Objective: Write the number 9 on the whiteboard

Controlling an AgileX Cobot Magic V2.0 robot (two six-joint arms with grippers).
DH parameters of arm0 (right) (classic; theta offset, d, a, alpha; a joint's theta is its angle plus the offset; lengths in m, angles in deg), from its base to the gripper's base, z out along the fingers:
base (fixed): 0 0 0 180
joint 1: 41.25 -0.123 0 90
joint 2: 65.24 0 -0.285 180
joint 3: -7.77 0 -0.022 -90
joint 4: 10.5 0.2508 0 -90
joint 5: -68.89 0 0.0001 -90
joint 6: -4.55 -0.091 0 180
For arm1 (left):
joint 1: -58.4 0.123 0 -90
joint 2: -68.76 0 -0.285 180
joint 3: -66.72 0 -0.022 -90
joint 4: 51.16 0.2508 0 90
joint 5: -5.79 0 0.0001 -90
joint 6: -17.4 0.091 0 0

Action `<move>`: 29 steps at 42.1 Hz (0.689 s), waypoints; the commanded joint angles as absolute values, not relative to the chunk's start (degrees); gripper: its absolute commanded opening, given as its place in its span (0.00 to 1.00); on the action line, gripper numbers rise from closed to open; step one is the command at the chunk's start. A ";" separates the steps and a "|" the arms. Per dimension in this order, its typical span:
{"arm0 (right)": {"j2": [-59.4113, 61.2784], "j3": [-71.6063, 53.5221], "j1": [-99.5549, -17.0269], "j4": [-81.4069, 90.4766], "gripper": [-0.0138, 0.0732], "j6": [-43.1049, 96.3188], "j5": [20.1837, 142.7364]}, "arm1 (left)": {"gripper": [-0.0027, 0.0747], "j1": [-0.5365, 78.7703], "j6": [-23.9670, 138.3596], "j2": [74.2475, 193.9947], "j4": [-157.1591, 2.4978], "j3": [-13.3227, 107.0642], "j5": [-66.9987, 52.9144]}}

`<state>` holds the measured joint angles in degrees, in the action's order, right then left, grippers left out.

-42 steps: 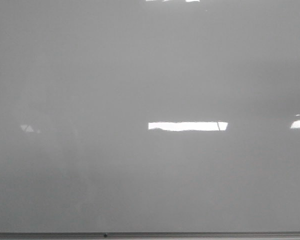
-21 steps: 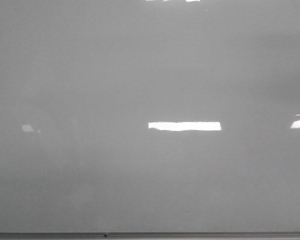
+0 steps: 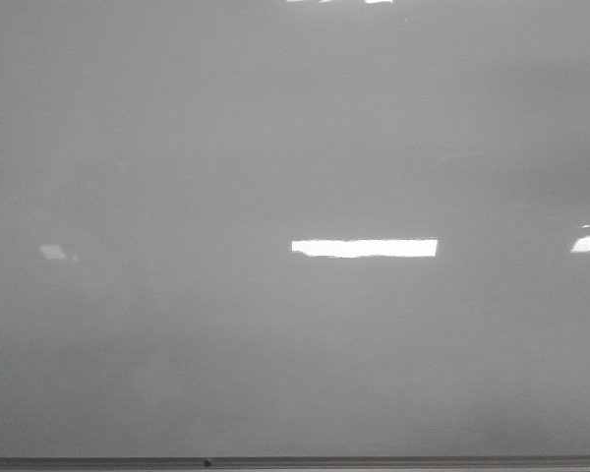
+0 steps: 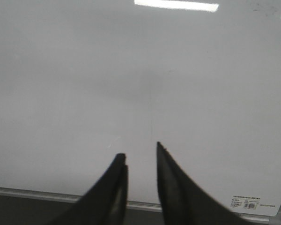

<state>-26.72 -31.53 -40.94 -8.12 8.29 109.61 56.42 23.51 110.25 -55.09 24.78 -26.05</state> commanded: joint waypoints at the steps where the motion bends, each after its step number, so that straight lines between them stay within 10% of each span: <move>1: -25.67 -30.07 -40.93 -8.00 0.68 9.15 105.24 | 0.63 56.44 23.08 114.45 -55.28 26.99 -21.78; 6: -25.67 -30.07 -40.93 -8.00 0.81 9.15 105.12 | 0.73 56.44 23.08 120.92 -55.41 29.17 -21.78; 29: -25.67 -30.07 -40.93 -8.00 0.80 9.15 104.90 | 0.73 56.44 23.08 151.33 -55.41 40.15 -7.61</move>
